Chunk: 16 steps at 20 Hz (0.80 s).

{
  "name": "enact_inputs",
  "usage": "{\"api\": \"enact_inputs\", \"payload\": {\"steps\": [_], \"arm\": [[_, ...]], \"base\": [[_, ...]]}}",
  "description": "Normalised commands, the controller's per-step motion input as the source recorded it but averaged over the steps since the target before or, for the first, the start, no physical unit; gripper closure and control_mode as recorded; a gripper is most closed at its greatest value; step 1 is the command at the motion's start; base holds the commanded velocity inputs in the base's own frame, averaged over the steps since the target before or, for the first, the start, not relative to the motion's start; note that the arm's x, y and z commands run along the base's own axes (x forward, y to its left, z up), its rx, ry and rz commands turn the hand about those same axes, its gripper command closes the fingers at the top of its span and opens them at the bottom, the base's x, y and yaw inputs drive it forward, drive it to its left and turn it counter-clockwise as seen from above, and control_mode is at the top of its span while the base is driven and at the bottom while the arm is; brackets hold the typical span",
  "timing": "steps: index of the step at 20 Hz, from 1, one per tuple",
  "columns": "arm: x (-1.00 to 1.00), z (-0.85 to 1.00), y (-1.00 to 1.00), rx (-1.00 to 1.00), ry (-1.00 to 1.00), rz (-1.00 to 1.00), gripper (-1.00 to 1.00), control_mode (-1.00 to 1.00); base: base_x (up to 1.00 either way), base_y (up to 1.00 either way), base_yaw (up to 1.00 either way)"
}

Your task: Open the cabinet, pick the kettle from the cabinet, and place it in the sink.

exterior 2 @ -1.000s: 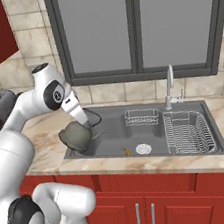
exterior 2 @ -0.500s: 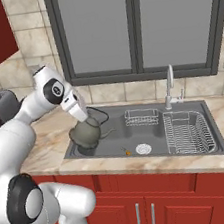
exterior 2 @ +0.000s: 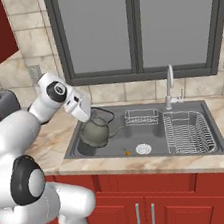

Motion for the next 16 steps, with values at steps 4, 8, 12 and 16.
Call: {"api": "enact_inputs", "payload": {"steps": [4, 8, 12, 16], "arm": [[0.28, -0.07, -0.21, -0.02, 0.0, -0.02, 1.0, -1.0], [0.21, -0.09, -0.2, 0.0, 0.0, 0.0, 1.0, -1.0], [0.16, -0.14, -0.2, 0.0, 0.0, 0.0, 1.0, -1.0], [0.15, -0.21, -0.27, 0.0, 0.0, 0.0, 1.0, -1.0]], "base": [[0.0, 0.0, 0.0], [0.0, 0.0, 0.0], [0.0, 0.0, 0.0], [0.0, 0.0, 0.0]]}}
